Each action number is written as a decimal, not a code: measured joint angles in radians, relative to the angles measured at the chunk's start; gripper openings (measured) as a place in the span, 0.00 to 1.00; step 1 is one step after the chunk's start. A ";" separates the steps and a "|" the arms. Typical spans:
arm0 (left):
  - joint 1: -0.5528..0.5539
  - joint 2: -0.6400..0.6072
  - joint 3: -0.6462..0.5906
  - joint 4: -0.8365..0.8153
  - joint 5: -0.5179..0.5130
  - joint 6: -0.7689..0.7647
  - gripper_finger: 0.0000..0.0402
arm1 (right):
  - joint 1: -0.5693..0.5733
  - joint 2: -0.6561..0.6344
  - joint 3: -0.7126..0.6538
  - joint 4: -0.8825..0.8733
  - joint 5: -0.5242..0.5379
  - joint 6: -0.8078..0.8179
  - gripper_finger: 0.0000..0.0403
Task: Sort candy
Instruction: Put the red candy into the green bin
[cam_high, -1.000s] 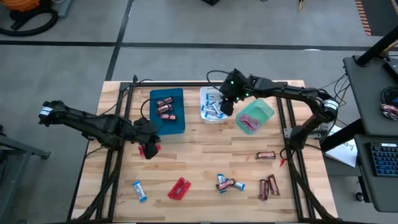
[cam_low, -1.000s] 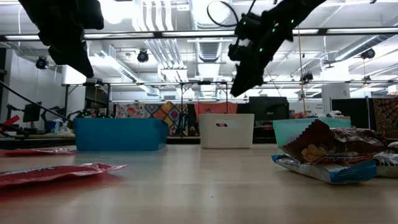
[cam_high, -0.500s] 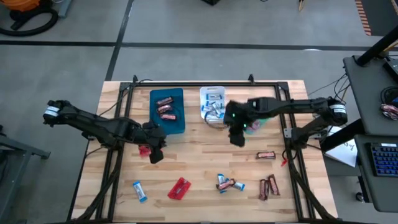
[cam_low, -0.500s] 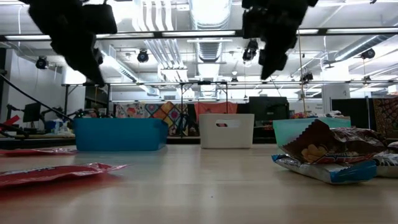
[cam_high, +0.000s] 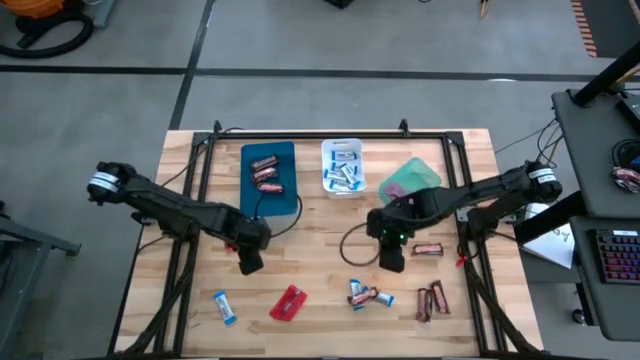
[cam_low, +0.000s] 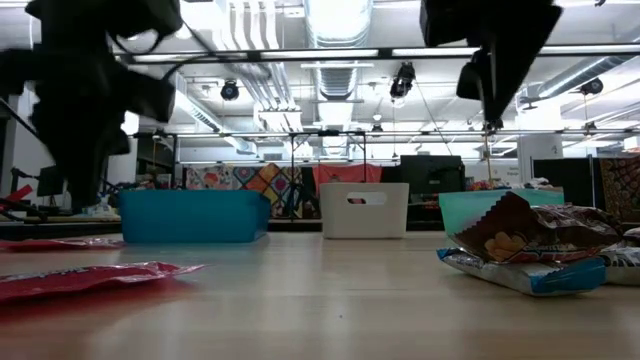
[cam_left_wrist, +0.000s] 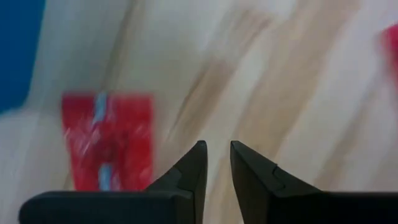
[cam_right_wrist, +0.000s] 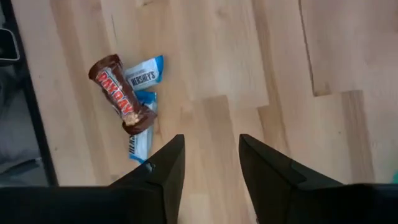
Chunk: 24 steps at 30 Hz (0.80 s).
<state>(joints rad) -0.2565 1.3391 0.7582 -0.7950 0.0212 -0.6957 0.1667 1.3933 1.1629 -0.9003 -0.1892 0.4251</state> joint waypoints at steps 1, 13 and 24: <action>0.000 0.018 0.000 -0.025 0.000 -0.012 0.16 | 0.012 0.000 -0.001 0.001 0.018 0.009 0.37; -0.008 0.164 0.000 -0.156 -0.070 -0.008 0.37 | 0.038 0.000 -0.002 0.015 0.061 0.028 0.44; -0.009 0.226 -0.015 -0.150 -0.101 -0.003 0.37 | 0.038 0.001 -0.002 0.024 0.062 0.023 0.44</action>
<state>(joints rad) -0.2658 1.5652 0.7429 -0.9454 -0.0803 -0.6983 0.2050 1.3941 1.1606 -0.8767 -0.1276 0.4479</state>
